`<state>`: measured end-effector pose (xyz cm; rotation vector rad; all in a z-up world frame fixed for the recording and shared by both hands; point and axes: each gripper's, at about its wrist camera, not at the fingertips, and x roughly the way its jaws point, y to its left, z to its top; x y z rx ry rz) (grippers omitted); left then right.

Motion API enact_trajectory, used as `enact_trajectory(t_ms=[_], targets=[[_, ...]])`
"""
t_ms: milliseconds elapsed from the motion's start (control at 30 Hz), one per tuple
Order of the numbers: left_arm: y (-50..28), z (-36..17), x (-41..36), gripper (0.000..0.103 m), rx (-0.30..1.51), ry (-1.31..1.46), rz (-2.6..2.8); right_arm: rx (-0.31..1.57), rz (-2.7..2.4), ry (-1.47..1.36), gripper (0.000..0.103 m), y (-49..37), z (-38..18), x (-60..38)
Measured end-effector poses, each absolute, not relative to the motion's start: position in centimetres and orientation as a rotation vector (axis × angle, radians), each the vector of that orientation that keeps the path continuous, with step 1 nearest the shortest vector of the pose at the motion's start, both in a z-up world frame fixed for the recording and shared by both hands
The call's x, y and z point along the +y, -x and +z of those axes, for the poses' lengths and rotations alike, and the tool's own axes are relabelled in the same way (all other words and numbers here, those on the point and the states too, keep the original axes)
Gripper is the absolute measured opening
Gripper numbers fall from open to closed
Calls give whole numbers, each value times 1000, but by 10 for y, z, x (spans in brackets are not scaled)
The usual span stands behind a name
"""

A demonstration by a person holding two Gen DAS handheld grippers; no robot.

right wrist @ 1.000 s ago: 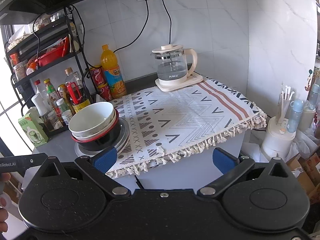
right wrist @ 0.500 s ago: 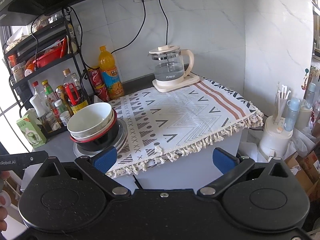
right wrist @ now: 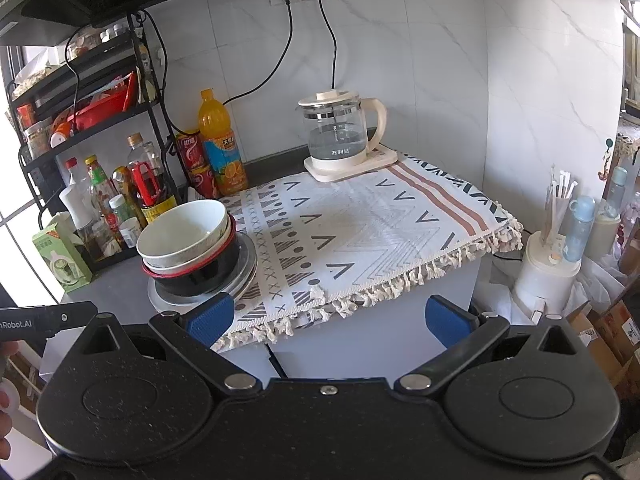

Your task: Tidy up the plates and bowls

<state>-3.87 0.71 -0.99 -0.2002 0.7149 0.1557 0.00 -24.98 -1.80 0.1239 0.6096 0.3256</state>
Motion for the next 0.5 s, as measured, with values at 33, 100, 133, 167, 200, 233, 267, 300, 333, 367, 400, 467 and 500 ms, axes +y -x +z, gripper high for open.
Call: enact_trajectory(t_ms=[33, 100, 133, 167, 200, 233, 267, 300, 333, 367, 400, 467, 500], targets=[[39, -10, 7, 103, 717, 200, 155, 614, 329, -125, 103, 0, -18, -250], [39, -9, 6, 103, 715, 198, 156, 613, 330, -122, 103, 2, -18, -249], [39, -9, 6, 103, 712, 196, 157, 612, 330, -121, 103, 4, -18, -248], [41, -8, 6, 103, 708, 195, 157, 610, 333, -119, 103, 5, -18, -247], [42, -7, 6, 103, 706, 195, 156, 609, 334, -115, 103, 7, -18, -246], [44, -7, 6, 103, 705, 192, 149, 608, 335, -113, 103, 8, -17, -246], [45, -7, 5, 103, 703, 187, 140, 607, 336, -114, 103, 8, -17, -245], [47, -7, 4, 103, 702, 180, 136, 607, 337, -116, 103, 9, -17, -245], [48, -7, 3, 103, 702, 178, 136, 608, 337, -117, 103, 9, -17, -245], [49, -8, 4, 103, 703, 178, 133, 610, 335, -116, 103, 10, -17, -244], [50, -8, 4, 103, 704, 179, 131, 611, 335, -116, 103, 10, -16, -243], [52, -8, 5, 103, 700, 179, 128, 611, 338, -112, 103, 11, -16, -241], [53, -8, 6, 103, 697, 178, 128, 610, 339, -109, 103, 11, -16, -239]])
